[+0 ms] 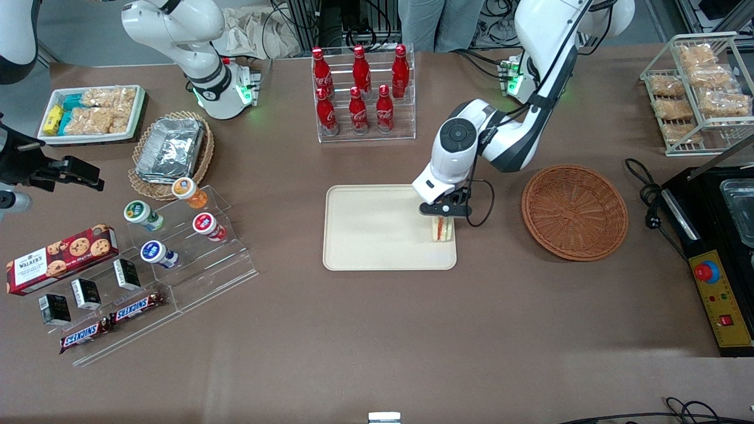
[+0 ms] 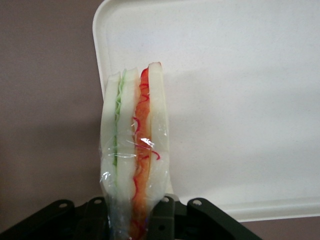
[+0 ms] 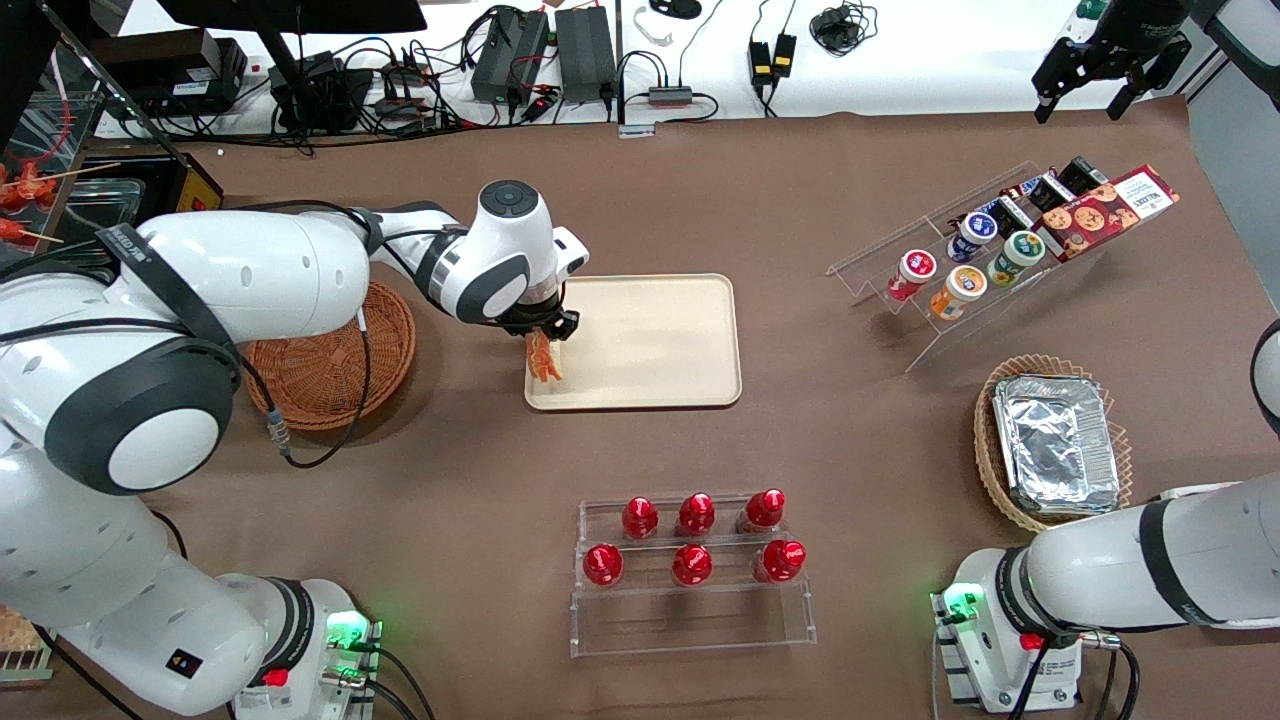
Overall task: Place sandwich from basket to tray
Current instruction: 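Carry the sandwich over to the white tray with the left gripper, then lower the sandwich onto the tray and open the left gripper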
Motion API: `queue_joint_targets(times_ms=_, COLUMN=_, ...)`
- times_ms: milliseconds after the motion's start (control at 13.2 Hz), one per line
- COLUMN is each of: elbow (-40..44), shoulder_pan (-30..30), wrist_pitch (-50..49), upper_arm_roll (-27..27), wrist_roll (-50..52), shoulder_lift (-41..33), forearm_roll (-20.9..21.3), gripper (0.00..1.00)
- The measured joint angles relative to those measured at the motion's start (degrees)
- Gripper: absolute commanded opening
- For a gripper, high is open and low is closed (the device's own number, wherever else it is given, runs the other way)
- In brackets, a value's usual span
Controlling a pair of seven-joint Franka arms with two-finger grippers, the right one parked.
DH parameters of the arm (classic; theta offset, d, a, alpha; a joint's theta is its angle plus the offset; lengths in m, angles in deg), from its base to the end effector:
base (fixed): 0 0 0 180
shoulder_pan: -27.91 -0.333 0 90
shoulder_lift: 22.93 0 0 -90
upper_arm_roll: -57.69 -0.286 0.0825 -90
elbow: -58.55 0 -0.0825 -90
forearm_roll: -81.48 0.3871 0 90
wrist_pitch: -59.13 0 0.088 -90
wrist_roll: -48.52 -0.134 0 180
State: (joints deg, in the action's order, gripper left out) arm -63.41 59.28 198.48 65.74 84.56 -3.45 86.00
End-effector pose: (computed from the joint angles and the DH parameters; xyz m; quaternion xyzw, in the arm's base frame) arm 0.4341 -0.3577 0.1886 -0.9983 0.0562 0.0115 0.0112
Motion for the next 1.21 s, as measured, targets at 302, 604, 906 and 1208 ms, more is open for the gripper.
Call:
queue_joint_targets(times_ms=302, elbow=0.0, shoulder_pan=0.0, wrist_pitch=1.3, upper_arm_roll=0.0, wrist_roll=0.0, shoulder_lift=1.5, forearm_roll=1.0, gripper=0.0)
queue_joint_targets(times_ms=604, elbow=0.1, shoulder_pan=0.6, wrist_pitch=2.2, upper_arm_roll=0.0, wrist_roll=-0.1, shoulder_lift=2.8, forearm_roll=1.6, gripper=0.73)
queue_joint_targets(times_ms=906, elbow=0.5, shoulder_pan=0.7, wrist_pitch=2.4, upper_arm_roll=0.0, wrist_roll=-0.1, shoulder_lift=3.2, forearm_roll=1.9, gripper=0.99)
queue_joint_targets(times_ms=1208, elbow=1.0, shoulder_pan=0.7, wrist_pitch=2.4, upper_arm_roll=-0.1, wrist_roll=-0.1, shoulder_lift=3.3, forearm_roll=2.0, gripper=0.99)
